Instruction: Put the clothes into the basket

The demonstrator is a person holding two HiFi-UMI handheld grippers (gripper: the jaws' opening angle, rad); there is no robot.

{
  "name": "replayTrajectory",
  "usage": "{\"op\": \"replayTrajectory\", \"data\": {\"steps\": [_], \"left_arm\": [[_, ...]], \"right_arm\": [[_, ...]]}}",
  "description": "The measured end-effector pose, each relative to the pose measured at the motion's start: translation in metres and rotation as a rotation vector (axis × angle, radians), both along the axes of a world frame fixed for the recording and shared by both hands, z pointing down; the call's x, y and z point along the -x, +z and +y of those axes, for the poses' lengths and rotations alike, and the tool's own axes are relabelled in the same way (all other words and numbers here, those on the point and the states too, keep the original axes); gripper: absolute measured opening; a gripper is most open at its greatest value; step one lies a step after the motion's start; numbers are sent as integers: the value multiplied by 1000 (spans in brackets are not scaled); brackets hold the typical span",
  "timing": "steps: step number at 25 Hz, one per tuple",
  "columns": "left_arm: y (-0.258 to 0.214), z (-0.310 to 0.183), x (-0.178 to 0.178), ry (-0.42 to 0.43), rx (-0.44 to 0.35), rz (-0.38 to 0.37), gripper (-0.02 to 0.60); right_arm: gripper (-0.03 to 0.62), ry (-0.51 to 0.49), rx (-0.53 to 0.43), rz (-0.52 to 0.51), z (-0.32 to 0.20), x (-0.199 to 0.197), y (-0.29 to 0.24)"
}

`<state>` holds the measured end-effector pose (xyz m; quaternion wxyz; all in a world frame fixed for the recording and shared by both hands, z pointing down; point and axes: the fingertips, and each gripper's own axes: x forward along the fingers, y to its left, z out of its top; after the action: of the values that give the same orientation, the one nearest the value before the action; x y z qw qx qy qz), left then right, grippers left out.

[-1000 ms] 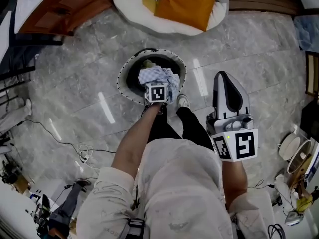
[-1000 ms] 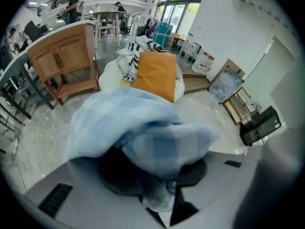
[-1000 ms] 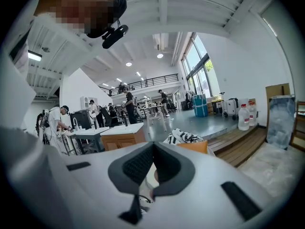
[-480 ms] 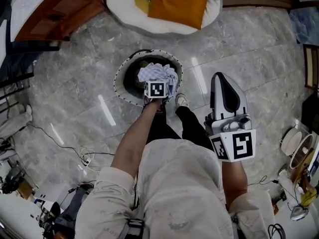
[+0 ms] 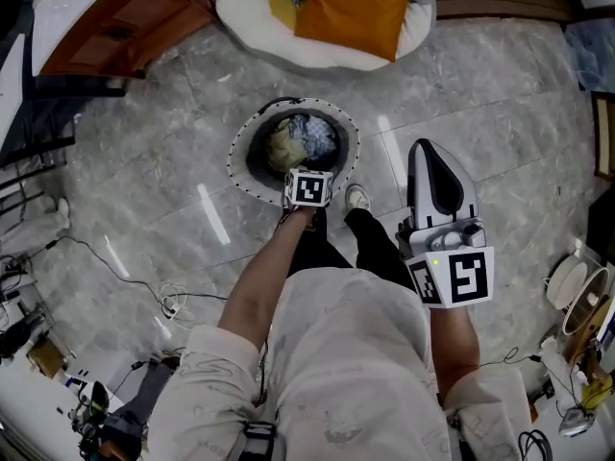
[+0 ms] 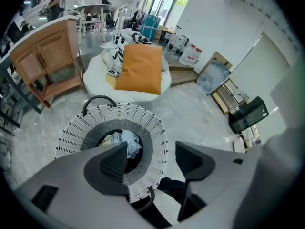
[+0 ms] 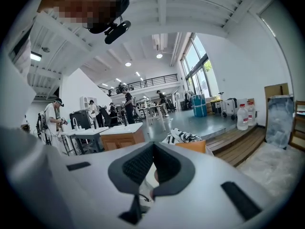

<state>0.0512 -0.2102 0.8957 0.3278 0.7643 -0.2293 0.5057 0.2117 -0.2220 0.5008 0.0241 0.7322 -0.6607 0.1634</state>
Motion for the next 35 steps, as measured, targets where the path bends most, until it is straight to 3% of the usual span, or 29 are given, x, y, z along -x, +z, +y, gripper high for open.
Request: {"op": "replayTrajectory", "data": {"steps": [7, 12, 21, 26, 35], "left_arm": [[-32, 12, 28, -76, -75, 47, 308], [-73, 9, 49, -147, -185, 89, 308], [-188, -6, 83, -362, -474, 204, 307], [-273, -5, 90, -289, -718, 196, 307], [-417, 0, 107, -461, -950, 380, 307]], "right_arm": [[-12, -60, -26, 14, 4, 10, -8], [-12, -120, -56, 44, 4, 18, -24], [-12, -290, -115, 63, 3, 55, -45], [-12, -377, -179, 57, 8, 76, -65], [-12, -430, -287, 64, 8, 91, -118]]}}
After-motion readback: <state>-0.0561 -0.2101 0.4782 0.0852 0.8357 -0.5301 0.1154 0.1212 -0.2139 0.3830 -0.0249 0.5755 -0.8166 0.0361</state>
